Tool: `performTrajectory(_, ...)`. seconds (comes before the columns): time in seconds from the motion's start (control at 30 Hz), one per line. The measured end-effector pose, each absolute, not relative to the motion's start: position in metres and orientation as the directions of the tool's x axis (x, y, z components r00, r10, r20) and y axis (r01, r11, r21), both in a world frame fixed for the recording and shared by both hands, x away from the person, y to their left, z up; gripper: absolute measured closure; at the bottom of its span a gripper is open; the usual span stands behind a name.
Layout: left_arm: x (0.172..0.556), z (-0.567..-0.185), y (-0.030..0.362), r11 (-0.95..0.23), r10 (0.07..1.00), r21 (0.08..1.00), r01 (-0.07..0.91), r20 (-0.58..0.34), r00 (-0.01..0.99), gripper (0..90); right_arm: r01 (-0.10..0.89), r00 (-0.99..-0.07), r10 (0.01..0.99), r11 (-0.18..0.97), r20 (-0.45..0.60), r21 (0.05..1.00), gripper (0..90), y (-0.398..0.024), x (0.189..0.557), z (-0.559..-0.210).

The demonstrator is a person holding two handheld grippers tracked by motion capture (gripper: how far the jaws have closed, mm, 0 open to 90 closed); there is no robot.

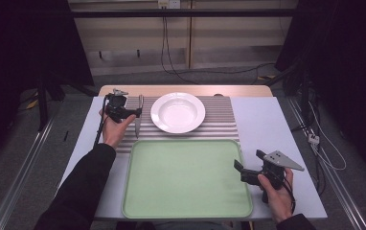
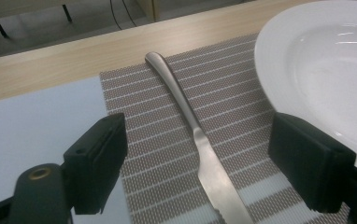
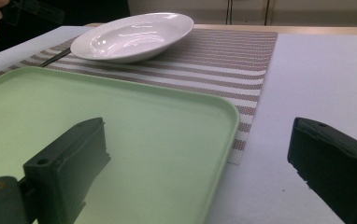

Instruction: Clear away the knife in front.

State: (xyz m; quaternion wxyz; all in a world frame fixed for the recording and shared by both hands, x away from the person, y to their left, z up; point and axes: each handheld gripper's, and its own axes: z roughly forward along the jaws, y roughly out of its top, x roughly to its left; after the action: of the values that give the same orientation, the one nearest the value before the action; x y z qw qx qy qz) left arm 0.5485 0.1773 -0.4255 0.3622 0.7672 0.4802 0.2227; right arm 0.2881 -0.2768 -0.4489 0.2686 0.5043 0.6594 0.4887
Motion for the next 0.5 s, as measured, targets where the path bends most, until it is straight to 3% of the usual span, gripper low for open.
performTrajectory(0.13, 0.561, -0.433, 0.173, -0.286, 0.900, 0.754, 0.592, 0.000, 0.435, 22.6, 0.399, -0.352, 0.927, 0.021, 0.132, 0.917, 4.8, -0.274, 0.288, -0.448)
performTrajectory(0.27, 0.571, -0.438, 0.171, -0.283, 0.905, 0.735, 0.617, -0.009, 0.426, 32.2, 0.401, -0.352, 0.927, 0.026, 0.127, 0.916, 4.9, -0.274, 0.288, -0.449)
performTrajectory(0.43, 0.580, -0.442, 0.170, -0.220, 0.914, 0.742, 0.634, -0.070, 0.399, 36.5, 0.403, -0.350, 0.927, 0.022, 0.133, 0.915, 5.0, -0.275, 0.288, -0.449)
performTrajectory(0.5, 0.583, -0.445, 0.168, -0.244, 0.913, 0.731, 0.638, -0.048, 0.404, 38.8, 0.405, -0.352, 0.927, 0.022, 0.133, 0.914, 5.0, -0.275, 0.288, -0.449)
